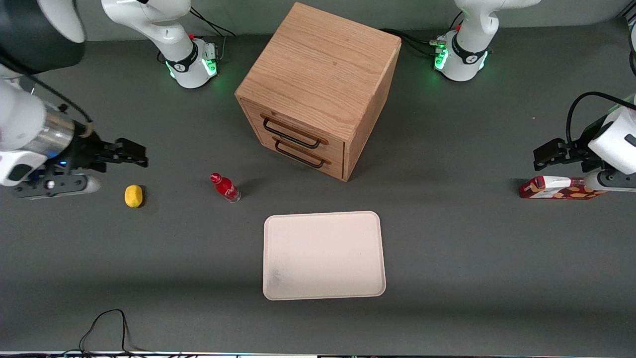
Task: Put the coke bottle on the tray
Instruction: 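Move the right gripper down over the red Coca-Cola bottle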
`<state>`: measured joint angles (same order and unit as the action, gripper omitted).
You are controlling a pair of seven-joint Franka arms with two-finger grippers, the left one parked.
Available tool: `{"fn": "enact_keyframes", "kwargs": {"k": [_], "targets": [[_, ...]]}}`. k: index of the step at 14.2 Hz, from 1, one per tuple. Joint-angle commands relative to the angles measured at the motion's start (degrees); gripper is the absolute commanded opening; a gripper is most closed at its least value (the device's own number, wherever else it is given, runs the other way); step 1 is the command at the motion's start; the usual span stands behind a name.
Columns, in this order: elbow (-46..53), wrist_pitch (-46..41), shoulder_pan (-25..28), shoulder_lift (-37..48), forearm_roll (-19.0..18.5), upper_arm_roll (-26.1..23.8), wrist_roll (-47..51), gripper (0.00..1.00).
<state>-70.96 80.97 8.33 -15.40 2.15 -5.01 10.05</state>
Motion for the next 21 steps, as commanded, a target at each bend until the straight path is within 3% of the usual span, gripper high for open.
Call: {"fn": "enact_keyframes", "kwargs": {"k": [1,5,11,21], "targets": [[2.8,-1.2,4.0,-0.9,0.4,0.2,5.1,1.00],[2.1,-1.2,7.7,-0.6,0.6,0.2,9.3,1.00],[-3.8,-0.1,7.9,-0.6,0.5,0.4,8.0,1.00],[-29.2,23.9,7.8,2.0,0.6,1.9,4.3,1.00]]}}
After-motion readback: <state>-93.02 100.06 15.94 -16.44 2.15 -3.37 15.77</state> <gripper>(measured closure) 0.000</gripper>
